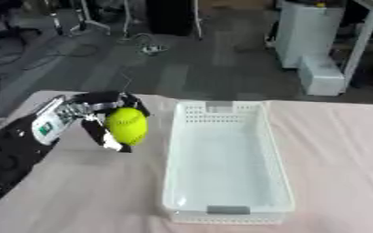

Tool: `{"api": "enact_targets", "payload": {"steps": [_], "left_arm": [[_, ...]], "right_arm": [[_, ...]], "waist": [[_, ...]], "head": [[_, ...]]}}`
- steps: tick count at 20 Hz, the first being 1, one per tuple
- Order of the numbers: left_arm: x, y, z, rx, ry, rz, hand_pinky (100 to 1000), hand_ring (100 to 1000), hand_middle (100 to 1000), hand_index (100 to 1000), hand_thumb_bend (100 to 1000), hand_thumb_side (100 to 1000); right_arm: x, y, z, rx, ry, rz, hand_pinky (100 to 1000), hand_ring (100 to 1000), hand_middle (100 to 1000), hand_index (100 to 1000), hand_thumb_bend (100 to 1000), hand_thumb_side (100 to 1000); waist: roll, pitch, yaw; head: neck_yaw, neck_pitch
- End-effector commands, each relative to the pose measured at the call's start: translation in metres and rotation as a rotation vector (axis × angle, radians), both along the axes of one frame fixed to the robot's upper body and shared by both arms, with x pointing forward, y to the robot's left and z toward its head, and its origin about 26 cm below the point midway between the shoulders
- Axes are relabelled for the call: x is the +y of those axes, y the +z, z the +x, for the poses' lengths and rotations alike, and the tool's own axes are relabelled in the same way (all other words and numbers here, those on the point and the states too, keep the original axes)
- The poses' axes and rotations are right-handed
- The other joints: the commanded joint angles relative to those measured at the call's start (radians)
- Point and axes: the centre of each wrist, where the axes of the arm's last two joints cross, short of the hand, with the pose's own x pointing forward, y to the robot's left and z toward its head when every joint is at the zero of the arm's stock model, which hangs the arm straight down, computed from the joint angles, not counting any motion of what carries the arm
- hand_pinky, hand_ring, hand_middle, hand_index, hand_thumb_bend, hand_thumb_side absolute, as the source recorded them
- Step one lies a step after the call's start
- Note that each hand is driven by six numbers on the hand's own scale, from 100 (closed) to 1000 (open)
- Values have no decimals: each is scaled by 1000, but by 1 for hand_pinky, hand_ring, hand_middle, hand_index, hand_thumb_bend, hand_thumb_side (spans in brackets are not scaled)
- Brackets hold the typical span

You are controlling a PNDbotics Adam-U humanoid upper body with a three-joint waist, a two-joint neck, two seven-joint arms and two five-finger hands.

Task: Pick up objects on the table and place them in the box.

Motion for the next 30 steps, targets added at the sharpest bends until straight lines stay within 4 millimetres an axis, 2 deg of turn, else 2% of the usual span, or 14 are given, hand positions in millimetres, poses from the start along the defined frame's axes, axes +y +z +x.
{"api": "enact_targets", "payload": {"steps": [1, 3, 7, 16, 19, 23, 24, 25, 26, 27, 28, 29, 30], "left_arm": [[11, 43, 0, -60, -219, 88, 100, 100, 100, 169, 328, 151], [2, 53, 3, -96, -257, -8, 100, 100, 100, 173, 307, 144], [-18, 51, 9, -89, -336, -131, 100, 100, 100, 175, 299, 145], [-70, 35, 22, -9, -489, -167, 100, 100, 100, 179, 284, 170], [-89, 26, 26, 33, -542, -163, 100, 100, 100, 184, 293, 182], [-125, 2, 27, 114, -627, -99, 100, 100, 100, 189, 310, 206], [-131, -4, 26, 132, -634, -55, 100, 100, 136, 263, 366, 331], [-136, -10, 25, 151, -635, 31, 100, 100, 104, 248, 341, 318], [-140, -13, 24, 160, -633, 108, 100, 366, 651, 660, 774, 624], [-142, -16, 22, 170, -622, 238, 678, 662, 864, 822, 840, 714], [-144, -20, 21, 175, -610, 335, 760, 742, 917, 862, 847, 744], [-145, -24, 20, 181, -593, 412, 767, 751, 925, 870, 847, 750], [-145, -26, 19, 180, -580, 460, 882, 849, 970, 929, 828, 813]], "right_arm": [[-3, 11, -1, -25, -4, -36, 100, 317, 369, 707, 342, 742], [-3, 13, 0, -28, -1, -32, 100, 317, 369, 706, 340, 742], [1, 19, 3, -34, 25, -20, 100, 316, 371, 706, 338, 742], [13, 43, 15, -47, 130, 29, 100, 316, 374, 704, 332, 743], [18, 52, 19, -56, 176, 36, 100, 315, 375, 703, 331, 744], [23, 59, 22, -60, 217, 40, 100, 315, 375, 703, 330, 744], [23, 60, 22, -61, 224, 40, 100, 315, 375, 702, 330, 745], [23, 61, 22, -62, 228, 42, 100, 315, 375, 702, 330, 744], [23, 62, 22, -63, 230, 43, 100, 315, 377, 702, 330, 745], [23, 63, 23, -65, 231, 44, 100, 315, 377, 702, 330, 745], [23, 63, 22, -67, 232, 45, 100, 315, 377, 702, 330, 745], [22, 63, 22, -67, 231, 46, 100, 315, 377, 702, 330, 745], [22, 63, 22, -67, 229, 46, 100, 315, 376, 702, 330, 745]], "waist": [[0, -15, -1], [1, -15, -7], [2, -12, -34], [11, 8, -116], [15, 17, -138], [19, 23, -159], [20, 23, -162], [21, 23, -166], [22, 23, -168], [23, 23, -169], [23, 23, -169], [22, 23, -167], [21, 23, -166]], "head": [[14, -13], [24, -18], [53, -33], [190, -62], [228, -73], [266, -88], [271, -91], [275, -96], [278, -100], [280, -108], [280, -113], [279, -120], [280, -125]]}}
